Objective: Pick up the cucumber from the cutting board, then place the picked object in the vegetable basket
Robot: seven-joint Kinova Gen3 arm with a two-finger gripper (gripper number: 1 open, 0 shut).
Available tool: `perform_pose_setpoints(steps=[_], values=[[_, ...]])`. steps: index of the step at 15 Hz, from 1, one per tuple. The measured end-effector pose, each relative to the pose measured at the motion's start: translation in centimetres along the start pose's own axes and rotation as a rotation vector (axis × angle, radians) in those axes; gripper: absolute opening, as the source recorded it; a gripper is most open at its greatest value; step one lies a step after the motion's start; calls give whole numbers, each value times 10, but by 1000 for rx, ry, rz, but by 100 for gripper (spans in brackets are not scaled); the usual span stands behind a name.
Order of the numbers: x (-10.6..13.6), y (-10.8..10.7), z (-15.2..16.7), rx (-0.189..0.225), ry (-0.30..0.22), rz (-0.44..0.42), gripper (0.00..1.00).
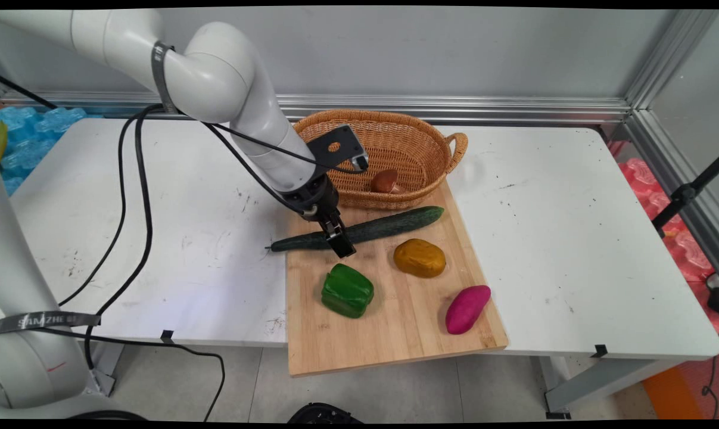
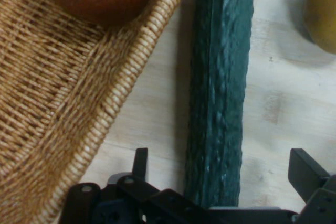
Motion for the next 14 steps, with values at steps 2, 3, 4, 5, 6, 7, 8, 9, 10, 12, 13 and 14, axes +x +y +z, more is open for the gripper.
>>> perform_pose_setpoints(steps=[2, 3, 4, 5, 6, 7, 8, 9, 10, 12, 13, 14], values=[[1, 1, 3, 2, -6, 5, 100], [1, 2, 4, 3, -9, 9, 100], [1, 2, 5, 3, -11, 12, 0], [1, 2, 6, 5, -14, 16, 0], [1, 1, 7, 7, -16, 19, 0], [1, 1, 8, 8, -17, 22, 0], [1, 1, 8, 9, -17, 24, 0], [1, 0, 8, 10, -16, 26, 0], [2, 0, 8, 12, -15, 28, 0], [4, -2, 5, 14, -10, 33, 0], [4, -2, 4, 14, -9, 34, 0], [4, -3, 2, 14, -8, 36, 0]])
